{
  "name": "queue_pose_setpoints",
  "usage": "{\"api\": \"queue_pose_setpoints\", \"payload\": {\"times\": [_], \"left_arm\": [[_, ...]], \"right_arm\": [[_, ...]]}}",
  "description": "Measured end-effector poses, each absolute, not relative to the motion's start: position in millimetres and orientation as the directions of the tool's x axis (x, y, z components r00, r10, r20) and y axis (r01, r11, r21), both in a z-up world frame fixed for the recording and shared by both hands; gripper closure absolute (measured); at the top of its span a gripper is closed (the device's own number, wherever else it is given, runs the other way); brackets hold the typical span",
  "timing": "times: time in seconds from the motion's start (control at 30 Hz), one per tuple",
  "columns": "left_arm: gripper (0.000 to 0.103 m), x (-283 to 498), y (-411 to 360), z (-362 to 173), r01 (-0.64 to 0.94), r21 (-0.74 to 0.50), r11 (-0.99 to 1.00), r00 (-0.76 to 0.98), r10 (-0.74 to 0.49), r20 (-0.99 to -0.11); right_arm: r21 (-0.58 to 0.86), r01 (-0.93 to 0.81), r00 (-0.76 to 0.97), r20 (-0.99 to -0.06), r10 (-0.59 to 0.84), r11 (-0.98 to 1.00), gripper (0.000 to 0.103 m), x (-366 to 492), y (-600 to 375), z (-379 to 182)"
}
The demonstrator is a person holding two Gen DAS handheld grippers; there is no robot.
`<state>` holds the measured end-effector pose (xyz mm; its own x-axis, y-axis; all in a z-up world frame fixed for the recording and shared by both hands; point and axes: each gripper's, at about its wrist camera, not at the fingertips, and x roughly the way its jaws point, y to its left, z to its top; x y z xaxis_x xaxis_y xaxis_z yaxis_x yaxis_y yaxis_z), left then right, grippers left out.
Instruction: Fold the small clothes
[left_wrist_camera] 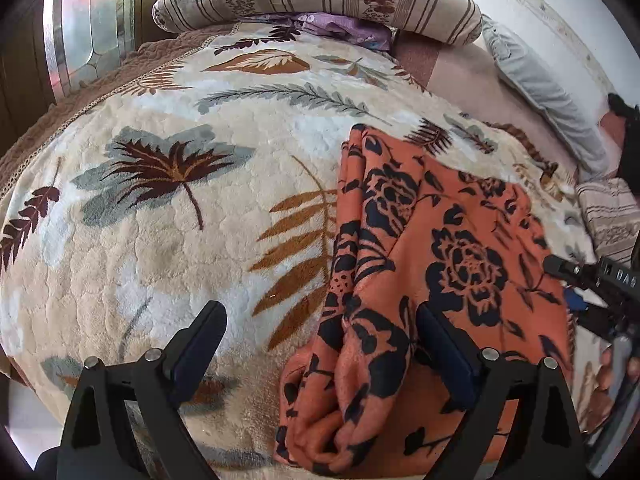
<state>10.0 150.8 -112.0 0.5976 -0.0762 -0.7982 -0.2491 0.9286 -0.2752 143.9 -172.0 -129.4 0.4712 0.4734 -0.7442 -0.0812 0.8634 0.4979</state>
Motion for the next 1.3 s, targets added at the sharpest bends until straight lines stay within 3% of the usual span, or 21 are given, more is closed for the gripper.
{"api": "queue_pose_setpoints", "payload": {"times": [0.07, 0.13, 0.2, 0.23, 0.33, 0.47, 0.5, 0.57, 0.6, 0.67, 0.7, 0.73, 0.8, 1.0, 1.1, 1.23, 1.3], "left_arm": [[0.007, 8, 163, -97, -0.204, -0.386, 0.9, 0.639, -0.176, -0.749], [0.008, 13, 173, -95, -0.17, -0.487, 0.857, 0.621, -0.291, -0.728], [0.036, 17, 180, -110, -0.206, -0.484, 0.85, 0.547, -0.311, -0.778], [0.06, 19, 182, -126, -0.23, -0.466, 0.855, 0.48, -0.317, -0.818], [0.058, 14, 197, -144, -0.25, -0.591, 0.767, 0.483, -0.43, -0.763], [0.059, 22, 186, -104, -0.176, -0.548, 0.818, 0.523, -0.394, -0.756], [0.056, 27, 183, -95, -0.142, -0.549, 0.824, 0.542, -0.399, -0.739], [0.037, 45, 177, -84, -0.114, -0.544, 0.831, 0.554, -0.402, -0.729], [0.035, 56, 177, -83, -0.113, -0.542, 0.832, 0.555, -0.4, -0.729], [0.035, 83, 177, -95, -0.121, -0.524, 0.843, 0.534, -0.39, -0.75], [0.039, 95, 174, -111, -0.145, -0.471, 0.87, 0.485, -0.353, -0.8], [0.057, 102, 177, -134, -0.207, -0.453, 0.867, 0.405, -0.345, -0.847], [0.057, 91, 193, -148, -0.253, -0.583, 0.772, 0.454, -0.438, -0.776], [0.058, 40, 196, -111, -0.201, -0.587, 0.784, 0.55, -0.406, -0.73], [0.054, 21, 194, -135, -0.246, -0.503, 0.829, 0.439, -0.367, -0.82], [0.057, -1, 207, -124, -0.276, -0.578, 0.768, 0.503, -0.398, -0.768], [0.057, -13, 206, -107, -0.202, -0.625, 0.754, 0.552, -0.439, -0.709]], "right_arm": [[0.471, -0.121, 0.541, -0.707, 0.456, 0.874, 0.048, 118, -181, -110], [0.513, -0.186, 0.552, -0.651, 0.521, 0.838, 0.038, 97, -181, -98], [0.549, -0.266, 0.516, -0.613, 0.598, 0.792, 0.037, 76, -169, -90], [0.566, -0.291, 0.498, -0.599, 0.627, 0.772, 0.03, 70, -161, -91], [0.56, -0.32, 0.398, -0.653, 0.645, 0.764, 0.024, 63, -142, -124], [0.568, -0.314, 0.403, -0.646, 0.649, 0.761, 0.024, 64, -145, -131], [0.573, -0.314, 0.393, -0.648, 0.653, 0.757, 0.024, 65, -146, -131], [0.595, -0.315, 0.382, -0.634, 0.672, 0.74, 0.024, 68, -150, -133], [0.609, -0.31, 0.38, -0.624, 0.682, 0.73, 0.024, 68, -153, -134], [0.622, -0.306, 0.382, -0.613, 0.691, 0.721, 0.024, 66, -155, -135], [0.621, -0.309, 0.381, -0.613, 0.692, 0.72, 0.024, 65, -155, -136], [0.619, -0.312, 0.379, -0.614, 0.692, 0.72, 0.024, 65, -154, -136], [0.63, -0.31, 0.369, -0.611, 0.7, 0.712, 0.024, 66, -155, -136], [0.649, -0.305, 0.359, -0.6, 0.715, 0.697, 0.022, 71, -153, -139], [0.646, -0.312, 0.36, -0.598, 0.716, 0.697, 0.022, 69, -156, -139], [0.661, -0.301, 0.352, -0.593, 0.725, 0.687, 0.022, 71, -157, -139], [0.668, -0.296, 0.349, -0.59, 0.728, 0.683, 0.022, 72, -158, -140]]}}
